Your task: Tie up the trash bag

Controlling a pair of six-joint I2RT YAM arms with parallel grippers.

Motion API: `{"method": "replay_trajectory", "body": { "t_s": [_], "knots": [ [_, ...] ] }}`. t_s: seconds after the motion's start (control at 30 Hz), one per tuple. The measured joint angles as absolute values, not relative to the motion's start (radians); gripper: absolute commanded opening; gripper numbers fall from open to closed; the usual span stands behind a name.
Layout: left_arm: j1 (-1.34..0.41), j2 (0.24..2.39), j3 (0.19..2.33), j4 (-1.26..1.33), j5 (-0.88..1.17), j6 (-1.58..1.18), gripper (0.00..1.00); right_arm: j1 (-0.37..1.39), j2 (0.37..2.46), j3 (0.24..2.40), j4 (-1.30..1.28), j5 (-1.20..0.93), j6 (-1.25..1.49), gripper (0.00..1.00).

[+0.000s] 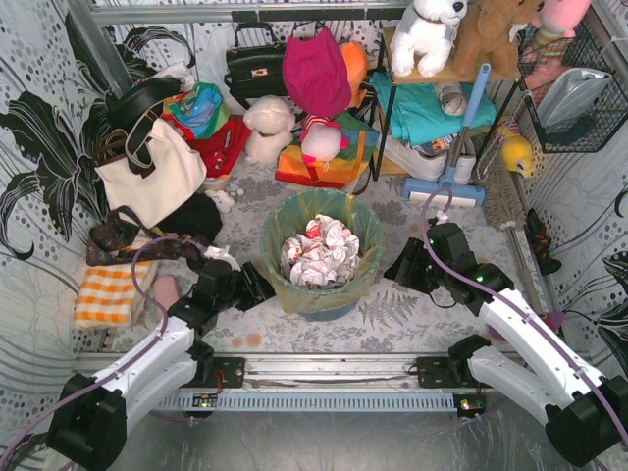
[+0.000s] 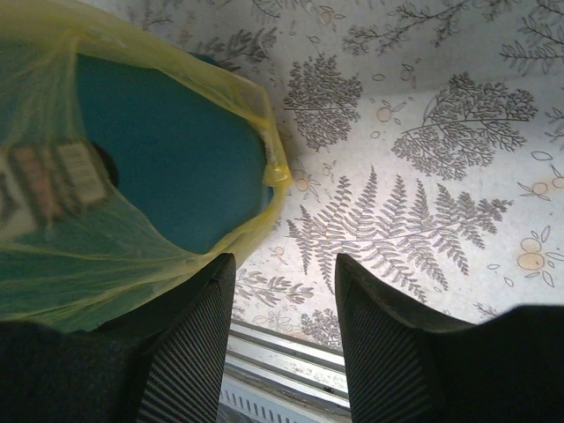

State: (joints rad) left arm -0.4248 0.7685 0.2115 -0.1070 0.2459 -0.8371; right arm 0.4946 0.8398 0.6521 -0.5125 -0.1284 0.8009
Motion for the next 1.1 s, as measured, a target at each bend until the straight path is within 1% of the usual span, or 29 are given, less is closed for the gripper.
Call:
{"method": "replay_trajectory", "body": {
  "t_s": [0.07,0.1,0.3,0.5,0.57,0.6,0.63,0.8,1.1],
  "knots": [
    [-0.425,0.783,0.188,-0.068,0.257,-0.838,0.59,0.495,0.848,0.652,-0.509,-0.139,0.801,0.48],
    [-0.425,0.788,0.18,-0.048,0.264,-0.838,0.58,0.495,0.853,0.652,-0.508,-0.144,0.801,0.48],
    [-0.425,0.805,0.156,0.049,0.302,-0.842,0.42,0.495,0.861,0.643,-0.508,-0.177,0.801,0.47],
    [-0.425,0.739,0.14,0.091,0.333,-0.878,0.15,0.495,0.85,0.633,-0.508,-0.192,0.804,0.46],
    [-0.425,0.722,0.139,0.093,0.332,-0.888,0.07,0.495,0.854,0.633,-0.508,-0.196,0.804,0.46],
    [-0.425,0.717,0.139,0.093,0.329,-0.891,0.01,0.495,0.86,0.635,-0.508,-0.197,0.804,0.46],
    [-0.425,0.717,0.139,0.092,0.327,-0.894,0.0,0.495,0.868,0.64,-0.509,-0.202,0.804,0.46],
    [-0.425,0.735,0.141,0.058,0.294,-0.899,0.0,0.495,0.916,0.677,-0.508,-0.21,0.794,0.46],
    [-0.425,0.679,0.265,-0.21,0.102,-0.888,0.0,0.495,0.955,0.713,-0.512,-0.21,0.77,0.46]
  ]
}}
